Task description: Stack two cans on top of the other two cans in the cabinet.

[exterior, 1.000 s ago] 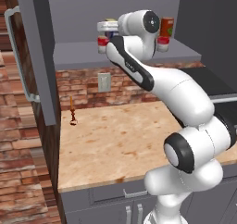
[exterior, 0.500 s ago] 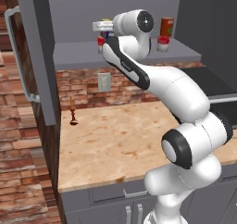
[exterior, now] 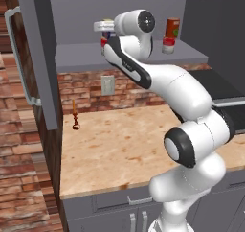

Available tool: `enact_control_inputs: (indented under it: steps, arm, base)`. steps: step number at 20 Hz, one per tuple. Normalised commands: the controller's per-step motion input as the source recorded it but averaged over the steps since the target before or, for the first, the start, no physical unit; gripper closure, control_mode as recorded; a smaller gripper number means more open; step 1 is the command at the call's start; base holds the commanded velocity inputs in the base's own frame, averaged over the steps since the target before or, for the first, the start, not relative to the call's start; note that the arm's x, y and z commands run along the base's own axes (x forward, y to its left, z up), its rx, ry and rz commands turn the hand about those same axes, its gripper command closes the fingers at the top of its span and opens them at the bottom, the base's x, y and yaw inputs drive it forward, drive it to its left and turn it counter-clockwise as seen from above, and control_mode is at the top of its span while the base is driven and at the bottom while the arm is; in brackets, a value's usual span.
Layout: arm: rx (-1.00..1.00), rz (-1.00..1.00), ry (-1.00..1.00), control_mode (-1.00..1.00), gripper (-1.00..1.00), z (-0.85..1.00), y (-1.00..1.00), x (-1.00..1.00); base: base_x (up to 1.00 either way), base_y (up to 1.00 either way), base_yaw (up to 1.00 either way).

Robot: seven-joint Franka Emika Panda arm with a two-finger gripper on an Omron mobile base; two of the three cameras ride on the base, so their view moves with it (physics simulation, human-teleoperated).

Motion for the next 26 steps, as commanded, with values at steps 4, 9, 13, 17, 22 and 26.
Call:
enact_control_inputs:
  steps: [4,9,13,17,22,26]
  arm:
    - [0.00,0.00,0.00,-1.00,1.00,0.00,0.00,0.20]
    - [0.00,0.00,0.00,-1.00,1.00,-0.01,0.00,0.17]
    - [0.00,0.00,0.00,-1.00,1.00,-0.05,0.00,0.11]
    - [0.00,0.00,0.00,-1.00,1.00,-0.11,0.00,0.03]
    - [0.00,0.00,0.00,-1.00,1.00,-0.14,0.00,0.00]
    - [0.00,0.00,0.00,-1.00,1.00,-0.06,0.00,0.00]
  base:
    - [0.00,0.00,0.00]
    - [0.00,0.00,0.00]
    - [0.00,0.00,0.00]
    - [0.00,0.00,0.00]
    - [0.00,0.00,0.00]
    - [0.00,0.00,0.00]
